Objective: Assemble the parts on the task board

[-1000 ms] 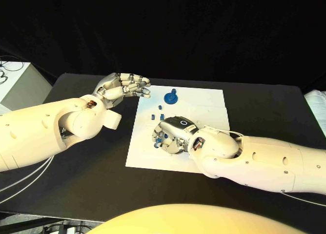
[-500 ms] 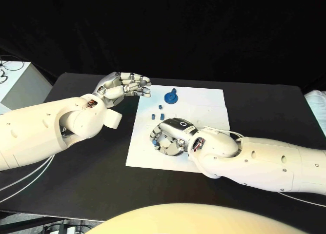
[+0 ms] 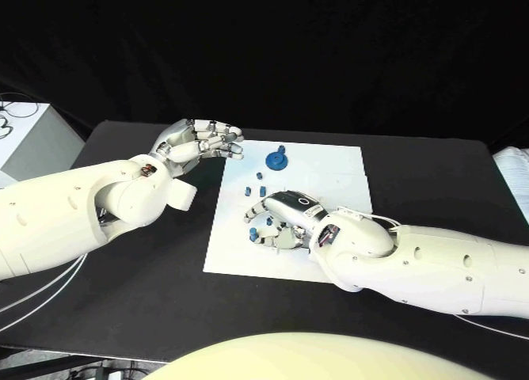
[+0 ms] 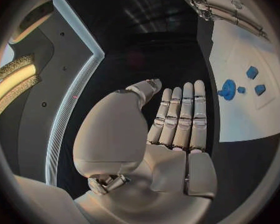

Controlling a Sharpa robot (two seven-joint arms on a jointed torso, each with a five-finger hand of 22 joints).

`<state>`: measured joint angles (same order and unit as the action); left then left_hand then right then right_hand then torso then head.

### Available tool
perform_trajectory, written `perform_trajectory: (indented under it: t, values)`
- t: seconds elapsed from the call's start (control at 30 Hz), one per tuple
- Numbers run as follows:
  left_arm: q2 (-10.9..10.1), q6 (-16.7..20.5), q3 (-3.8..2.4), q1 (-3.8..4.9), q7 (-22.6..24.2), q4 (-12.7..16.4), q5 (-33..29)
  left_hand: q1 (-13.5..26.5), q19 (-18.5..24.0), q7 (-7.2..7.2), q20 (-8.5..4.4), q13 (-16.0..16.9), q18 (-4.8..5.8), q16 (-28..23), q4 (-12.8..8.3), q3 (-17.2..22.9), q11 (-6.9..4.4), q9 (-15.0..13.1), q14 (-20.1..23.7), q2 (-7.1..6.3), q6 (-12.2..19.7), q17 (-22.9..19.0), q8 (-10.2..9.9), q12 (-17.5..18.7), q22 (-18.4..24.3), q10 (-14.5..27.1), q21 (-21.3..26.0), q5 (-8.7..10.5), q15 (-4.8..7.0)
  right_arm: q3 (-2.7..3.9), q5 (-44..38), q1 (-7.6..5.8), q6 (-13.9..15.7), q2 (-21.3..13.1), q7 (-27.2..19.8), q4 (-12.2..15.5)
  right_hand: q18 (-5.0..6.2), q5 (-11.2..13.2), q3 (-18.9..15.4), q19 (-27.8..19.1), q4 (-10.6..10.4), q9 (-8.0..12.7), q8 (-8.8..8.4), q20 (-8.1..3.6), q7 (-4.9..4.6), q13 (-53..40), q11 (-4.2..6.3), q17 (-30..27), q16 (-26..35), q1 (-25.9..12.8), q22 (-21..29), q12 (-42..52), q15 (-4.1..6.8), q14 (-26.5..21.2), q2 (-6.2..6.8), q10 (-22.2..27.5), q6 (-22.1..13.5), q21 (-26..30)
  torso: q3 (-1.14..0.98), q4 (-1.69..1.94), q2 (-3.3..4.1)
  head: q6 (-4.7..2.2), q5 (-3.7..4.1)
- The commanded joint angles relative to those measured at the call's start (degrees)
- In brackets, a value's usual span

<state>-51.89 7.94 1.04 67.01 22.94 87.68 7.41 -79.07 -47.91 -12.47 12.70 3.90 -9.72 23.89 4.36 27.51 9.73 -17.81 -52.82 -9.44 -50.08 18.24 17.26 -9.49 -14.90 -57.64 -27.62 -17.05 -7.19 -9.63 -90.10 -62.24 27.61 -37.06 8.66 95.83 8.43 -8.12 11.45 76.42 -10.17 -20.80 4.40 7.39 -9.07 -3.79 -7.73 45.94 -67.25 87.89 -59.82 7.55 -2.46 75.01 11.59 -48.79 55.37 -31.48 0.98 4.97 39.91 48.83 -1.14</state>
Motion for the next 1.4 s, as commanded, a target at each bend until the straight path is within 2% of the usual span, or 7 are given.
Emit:
perform_trajectory:
  t: [0.03, 0.3, 0.73, 0.93, 1.03, 1.1, 1.4]
  values:
    - [0.1, -0.5, -0.04, 0.05, 0.7, 0.0, -0.2, 0.3, -0.3, 0.10, 0.18, 0.1, -0.53, 0.3, 0.1, 0.4, -0.02, 0.1, 0.3, 0.24, 0.4, 0.1, 0.2, -0.4, 0.1, 0.4, 0.2, -0.26, -0.05, 0.02, 0.6, 0.04, 4.0, -1.2, -3.3, 0.7, 1.12, -0.4, -1.8, -0.3, -2.8, 0.4, -0.27, 0.23, 0.13, -0.1, -0.08, -1.1, 0.0, 2.2, 0.7, 0.9, 0.01, -0.6, 0.16, 0.8, -0.2, 1.2, 0.05, -0.06, -0.02, -0.18, 0.24]
    - [0.0, -0.6, -0.04, 0.05, 0.7, 0.0, -0.2, 0.3, -0.3, 0.10, 0.18, 0.1, -0.53, 0.3, 0.1, 0.4, -0.02, 0.1, 0.3, 0.24, 0.4, 0.1, 0.2, -0.4, 0.1, 0.4, 0.2, -0.26, -0.05, 0.42, 9.1, -1.26, 7.7, -8.4, -9.7, 4.1, 1.96, -3.9, 1.6, -0.6, -6.0, 1.4, -0.27, -1.04, -0.62, -0.2, 1.46, -6.0, 3.0, 3.7, 4.3, 5.4, 1.42, -1.1, -0.22, -8.3, 0.5, 7.0, 0.04, -0.27, -0.13, -0.50, 1.14]
    - [-1.0, -0.7, -0.02, 0.02, 0.9, 0.2, -0.2, 0.3, -0.3, 0.07, 0.20, 0.1, -0.54, 0.3, 0.1, 0.4, 0.01, 0.1, 0.4, 0.22, 0.5, 0.2, 0.2, -0.4, 0.2, 0.6, 0.3, -0.26, -0.08, 0.52, 30.2, -3.87, -1.4, -20.8, -9.5, 6.2, -2.01, -0.1, 7.7, 8.5, -5.6, 1.1, 1.35, -3.58, 1.24, -4.6, 5.00, 17.3, -10.2, -2.3, -9.4, 11.6, 4.31, 9.6, 0.42, -25.3, 3.8, -19.3, -0.07, -1.14, -0.65, -1.19, 4.44]
    - [-1.3, -1.1, 0.00, -0.03, 0.9, 0.8, -0.1, 0.3, -0.3, 0.05, 0.22, 0.1, -0.53, 0.3, 0.1, 0.4, 0.02, 0.1, 0.5, 0.16, 0.5, 0.2, 0.2, -0.5, 0.2, 0.6, 0.4, -0.24, -0.09, 0.43, 27.3, -3.61, -2.3, -24.3, -4.2, 7.4, -2.77, -1.5, 6.0, 8.8, -6.0, -0.4, 4.16, -4.50, 2.48, -25.5, 6.25, 19.6, -11.0, -6.6, -13.0, 32.0, 5.31, 10.2, 1.45, -21.3, 4.6, -24.1, -0.05, -1.40, -0.82, -1.09, 5.19]
    - [-1.4, -1.2, 0.00, -0.05, 1.0, 1.1, 0.0, 0.5, -0.3, 0.03, 0.25, 0.1, -0.52, 0.3, 0.2, 0.3, 0.05, 0.1, 0.5, 0.03, 0.6, 0.3, 0.2, -0.5, 0.3, 0.7, 0.5, -0.21, -0.12, 0.33, 24.4, -3.34, -2.8, -26.0, -0.7, 7.9, -3.15, -8.7, 2.7, 9.3, -6.3, -1.2, 5.42, -4.68, 2.85, -46.5, 6.26, 23.0, -12.7, -14.7, -14.8, 50.2, 5.40, 11.0, 0.40, -24.9, 3.8, -27.1, 0.00, -1.45, -0.95, -0.98, 5.13]
    - [-1.5, -1.1, 0.01, -0.07, 1.1, 1.4, 0.0, 1.3, -0.4, 0.00, 0.37, 0.1, -0.53, 0.5, 0.8, -0.2, 0.09, 0.1, 0.6, -0.22, 0.7, 0.4, 0.3, -0.7, 0.5, 0.8, 0.9, -0.04, -0.16, 0.28, 22.0, -3.05, -3.0, -27.0, 2.0, 8.5, -3.74, -8.9, 0.9, 9.9, -6.4, -2.6, 7.36, -4.87, 3.13, -60.3, 6.53, 27.1, -14.8, -15.6, -17.1, 61.6, 5.55, 11.9, -0.16, -28.6, 3.8, -31.0, 0.02, -1.45, -0.92, -0.91, 5.31]
    - [-2.0, -1.4, 0.01, -0.12, 1.6, 2.6, -0.1, 3.1, -1.0, 0.06, 0.70, 0.2, -0.66, 0.8, 2.5, -2.4, 0.05, 0.2, 0.9, -1.53, 1.1, 1.0, 0.4, -1.3, 1.5, 1.1, 2.4, 0.17, -0.21, 0.21, 15.7, -2.16, -1.6, -28.1, 8.4, 10.0, -4.37, -8.3, -3.0, 10.4, -6.4, -4.4, 9.90, -4.99, 3.48, -71.0, 6.75, 33.2, -17.9, -17.3, -19.7, 69.8, 5.67, 12.9, -0.59, -32.2, 3.0, -35.3, 0.08, -1.15, -0.96, -1.18, 5.59]
